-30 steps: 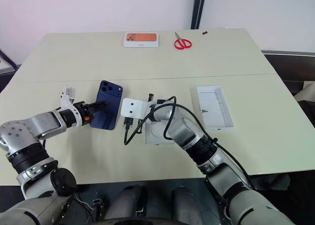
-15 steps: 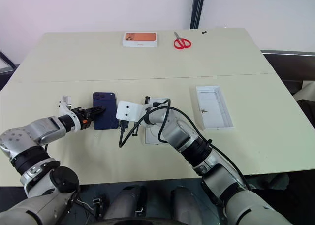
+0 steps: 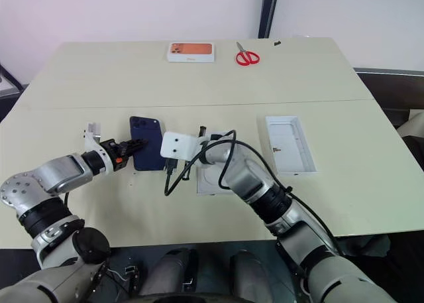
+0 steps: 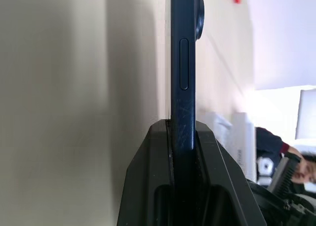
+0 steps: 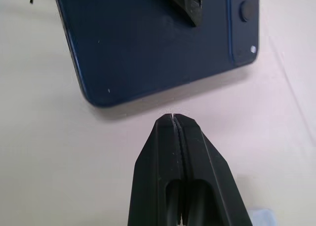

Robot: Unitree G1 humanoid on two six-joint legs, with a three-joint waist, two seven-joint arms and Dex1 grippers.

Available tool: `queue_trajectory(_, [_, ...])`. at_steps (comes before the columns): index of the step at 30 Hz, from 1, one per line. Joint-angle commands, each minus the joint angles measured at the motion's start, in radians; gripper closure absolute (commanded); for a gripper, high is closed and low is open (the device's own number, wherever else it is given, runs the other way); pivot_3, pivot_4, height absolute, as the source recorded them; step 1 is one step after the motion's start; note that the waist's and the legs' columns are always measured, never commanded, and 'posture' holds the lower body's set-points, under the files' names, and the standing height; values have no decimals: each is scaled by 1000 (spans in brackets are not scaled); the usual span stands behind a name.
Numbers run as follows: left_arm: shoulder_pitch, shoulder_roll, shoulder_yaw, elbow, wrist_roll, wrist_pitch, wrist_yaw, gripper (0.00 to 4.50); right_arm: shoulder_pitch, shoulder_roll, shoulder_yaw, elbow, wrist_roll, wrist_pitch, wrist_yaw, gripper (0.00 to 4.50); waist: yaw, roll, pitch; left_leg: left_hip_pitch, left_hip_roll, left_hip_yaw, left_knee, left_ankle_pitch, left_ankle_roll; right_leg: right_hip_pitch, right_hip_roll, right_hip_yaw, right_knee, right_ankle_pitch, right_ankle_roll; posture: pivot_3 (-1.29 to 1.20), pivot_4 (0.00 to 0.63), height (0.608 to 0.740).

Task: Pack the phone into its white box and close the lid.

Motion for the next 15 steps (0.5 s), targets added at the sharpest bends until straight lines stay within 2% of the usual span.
queue_trajectory(1, [-73, -48, -18, -53, -141, 4, 81, 4479, -14, -78, -112, -140, 74, 43, 69, 4500, 2, -1, 0, 0, 0, 0, 0, 0, 0, 0, 0, 0, 0, 0, 0, 0, 150, 740])
queue_trajectory(5, [-87, -127, -125, -63, -316, -75, 277, 4479, 30, -226, -227, -244, 175, 68, 161, 4500, 0, -1, 1, 0, 0, 0, 0, 0, 0, 1, 0, 0, -1, 0, 0, 0, 150, 740])
queue_trajectory(8, [-46, -171, -287, -84, -509, -210, 470, 4479, 73, -337, -290, -259, 226, 58, 212, 4500, -2, -2, 1, -1, 0, 0, 0, 0, 0, 1, 0, 0, -1, 0, 0, 0, 150, 740])
queue_trajectory(11, [11, -164, -456, -129, -655, -338, 612, 4479, 103, -407, -316, -239, 236, 43, 210, 4500, -8, -2, 1, 0, 1, 1, -1, 0, 0, 0, 0, 2, -1, 0, 0, 0, 150, 740])
queue_trajectory(15, [79, -144, -629, -199, -757, -481, 709, 4479, 138, -468, -335, -226, 251, 23, 208, 4500, -5, -2, 1, 0, 1, 2, -1, 0, 0, 0, 1, 2, -1, 0, 0, 0, 150, 740])
